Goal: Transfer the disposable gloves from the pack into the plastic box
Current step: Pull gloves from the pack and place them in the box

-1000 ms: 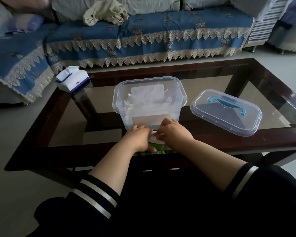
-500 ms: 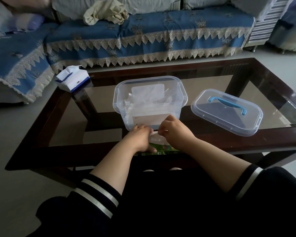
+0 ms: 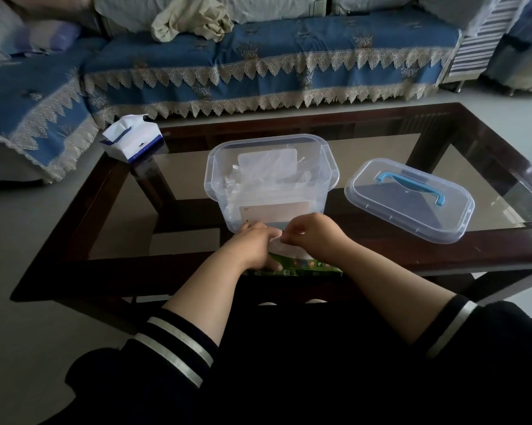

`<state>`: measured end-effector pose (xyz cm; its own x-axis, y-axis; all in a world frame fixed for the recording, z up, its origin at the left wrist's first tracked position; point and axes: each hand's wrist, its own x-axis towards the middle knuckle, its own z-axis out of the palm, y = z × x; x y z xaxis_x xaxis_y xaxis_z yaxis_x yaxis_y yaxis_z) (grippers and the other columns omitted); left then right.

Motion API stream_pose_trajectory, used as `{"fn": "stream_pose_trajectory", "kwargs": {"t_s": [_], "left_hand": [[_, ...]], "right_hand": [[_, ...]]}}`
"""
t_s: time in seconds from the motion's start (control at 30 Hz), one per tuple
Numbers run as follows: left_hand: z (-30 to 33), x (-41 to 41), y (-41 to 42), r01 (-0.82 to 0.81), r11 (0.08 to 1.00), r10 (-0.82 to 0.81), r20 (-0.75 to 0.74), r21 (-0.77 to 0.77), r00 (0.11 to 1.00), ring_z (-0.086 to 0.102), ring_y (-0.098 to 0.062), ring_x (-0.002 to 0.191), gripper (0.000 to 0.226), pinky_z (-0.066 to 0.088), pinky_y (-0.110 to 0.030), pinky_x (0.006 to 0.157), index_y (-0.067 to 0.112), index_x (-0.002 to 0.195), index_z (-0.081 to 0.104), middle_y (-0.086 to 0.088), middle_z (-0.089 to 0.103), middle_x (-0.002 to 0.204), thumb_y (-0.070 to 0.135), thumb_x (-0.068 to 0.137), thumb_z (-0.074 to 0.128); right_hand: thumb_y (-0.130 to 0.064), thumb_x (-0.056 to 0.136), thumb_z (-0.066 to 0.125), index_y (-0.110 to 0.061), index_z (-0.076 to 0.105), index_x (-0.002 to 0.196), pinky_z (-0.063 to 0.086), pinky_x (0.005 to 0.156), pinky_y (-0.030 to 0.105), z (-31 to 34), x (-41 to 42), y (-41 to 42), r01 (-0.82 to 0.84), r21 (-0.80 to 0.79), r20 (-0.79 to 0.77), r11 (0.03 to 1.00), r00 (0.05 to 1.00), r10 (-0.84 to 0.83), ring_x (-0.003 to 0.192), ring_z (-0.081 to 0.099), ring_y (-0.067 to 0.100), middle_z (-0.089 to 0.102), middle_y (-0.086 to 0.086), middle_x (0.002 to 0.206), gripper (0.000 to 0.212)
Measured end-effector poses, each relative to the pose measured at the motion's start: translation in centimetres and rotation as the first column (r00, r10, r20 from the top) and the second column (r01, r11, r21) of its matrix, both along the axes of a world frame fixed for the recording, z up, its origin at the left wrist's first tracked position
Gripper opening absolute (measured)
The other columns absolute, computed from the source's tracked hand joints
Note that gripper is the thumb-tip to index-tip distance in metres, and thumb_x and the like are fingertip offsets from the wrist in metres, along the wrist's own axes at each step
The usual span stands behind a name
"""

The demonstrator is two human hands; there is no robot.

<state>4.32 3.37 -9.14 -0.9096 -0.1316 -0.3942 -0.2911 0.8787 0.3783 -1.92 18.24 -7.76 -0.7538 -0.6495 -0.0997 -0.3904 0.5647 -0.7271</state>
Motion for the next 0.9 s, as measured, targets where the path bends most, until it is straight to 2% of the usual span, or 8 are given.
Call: {"fn": "stream_pose_trajectory", "kwargs": {"t_s": [0.13, 0.33, 0.43, 0.57, 0.7, 0.77, 0.8, 0.9], "left_hand": [[0.1, -0.2, -0.2, 0.02, 1.0, -0.02, -0.011, 0.014, 1.0, 0.031, -0.027, 0.13, 0.062, 0.033, -0.048, 0.109, 0.036, 0.13, 0.056, -0.001, 0.043, 0.124, 0.028, 0.075, 0.081], [-0.2, -0.7, -0.3, 0.017, 0.999, -0.017, 0.003, -0.049, 1.0, 0.045, -0.028, 0.125, 0.065, 0.043, -0.041, 0.103, 0.017, 0.13, 0.058, -0.005, 0.049, 0.13, 0.034, 0.073, 0.083], [-0.5, -0.7, 0.0, 0.04, 0.99, -0.037, 0.026, -0.133, 0.999, 0.035, -0.029, 0.131, 0.075, 0.037, -0.04, 0.107, 0.013, 0.136, 0.05, -0.008, 0.043, 0.136, 0.042, 0.074, 0.079], [0.1, 0.2, 0.2, -0.001, 0.992, 0.0, -0.01, -0.127, 1.0, 0.031, -0.025, 0.138, 0.088, 0.036, -0.041, 0.108, 0.014, 0.147, 0.035, -0.006, 0.038, 0.147, 0.047, 0.076, 0.077], [2.5, 1.4, -0.1, -0.041, 0.997, 0.027, -0.186, -0.069, 0.982, 0.056, -0.02, 0.115, 0.049, 0.047, -0.037, 0.096, 0.021, 0.13, 0.056, 0.001, 0.06, 0.128, 0.032, 0.085, 0.072], [3.3, 2.3, -0.5, -0.163, 0.983, 0.184, -0.374, 0.086, 0.909, 0.064, -0.015, 0.097, 0.016, 0.052, -0.038, 0.089, 0.023, 0.11, 0.066, 0.006, 0.069, 0.108, 0.023, 0.096, 0.059], [3.8, 2.5, -0.6, -0.239, 0.953, 0.302, -0.487, 0.188, 0.82, 0.065, -0.012, 0.088, 0.014, 0.054, -0.039, 0.085, 0.023, 0.103, 0.066, 0.008, 0.07, 0.097, 0.025, 0.099, 0.052], [7.0, 2.9, -0.3, -0.208, 0.8, 0.577, -0.628, 0.563, 0.522, 0.066, -0.002, 0.084, 0.056, 0.057, -0.027, 0.082, 0.021, 0.101, 0.063, 0.01, 0.069, 0.092, 0.067, 0.09, 0.033]], "right_hand": [[-0.01, 0.083, 0.072, -0.009, 0.073, 0.081, 0.045, 0.066, 0.016, 0.9, -0.5, 0.8, 0.121, -0.22, 0.23, 0.968, 0.971, -0.069, 0.069, 0.056, 0.007, 0.065, -0.001, 0.073, 0.003], [-0.007, 0.086, 0.062, -0.008, 0.064, 0.078, 0.046, 0.064, 0.027, 2.7, -0.7, 1.5, 0.369, -0.527, 0.615, 0.766, 0.788, 0.043, 0.067, 0.058, 0.013, 0.064, 0.004, 0.074, 0.009], [-0.017, 0.077, 0.062, -0.01, 0.063, 0.079, 0.052, 0.068, 0.031, 4.1, -0.8, 2.0, 0.451, -0.666, 0.638, 0.594, 0.758, 0.139, 0.072, 0.061, 0.013, 0.068, 0.001, 0.077, 0.008], [-0.016, 0.074, 0.064, -0.017, 0.072, 0.073, 0.055, 0.074, 0.03, 5.2, -0.6, 2.8, 0.463, -0.775, 0.567, 0.43, 0.81, 0.149, 0.074, 0.063, 0.014, 0.068, 0.002, 0.078, 0.008], [-0.012, 0.075, 0.065, -0.021, 0.076, 0.071, 0.055, 0.078, 0.029, 5.2, -0.5, 3.0, 0.411, -0.819, 0.488, 0.401, 0.866, 0.109, 0.076, 0.065, 0.011, 0.071, -0.002, 0.077, 0.014], [-0.008, 0.078, 0.065, -0.022, 0.076, 0.072, 0.056, 0.078, 0.027, 5.3, -0.4, 3.1, 0.383, -0.823, 0.451, 0.42, 0.89, 0.072, 0.076, 0.066, 0.01, 0.072, -0.004, 0.078, 0.019], [-0.005, 0.08, 0.064, -0.022, 0.077, 0.072, 0.057, 0.077, 0.026, 5.3, -0.5, 3.2, 0.371, -0.821, 0.43, 0.433, 0.902, 0.042, 0.076, 0.066, 0.009, 0.073, -0.004, 0.077, 0.023], [-0.005, 0.08, 0.065, -0.02, 0.075, 0.08, 0.056, 0.079, 0.026, 5.0, -0.6, 3.2, 0.32, -0.819, 0.361, 0.476, 0.933, -0.007, 0.08, 0.067, 0.01, 0.074, -0.005, 0.081, 0.018]]}}
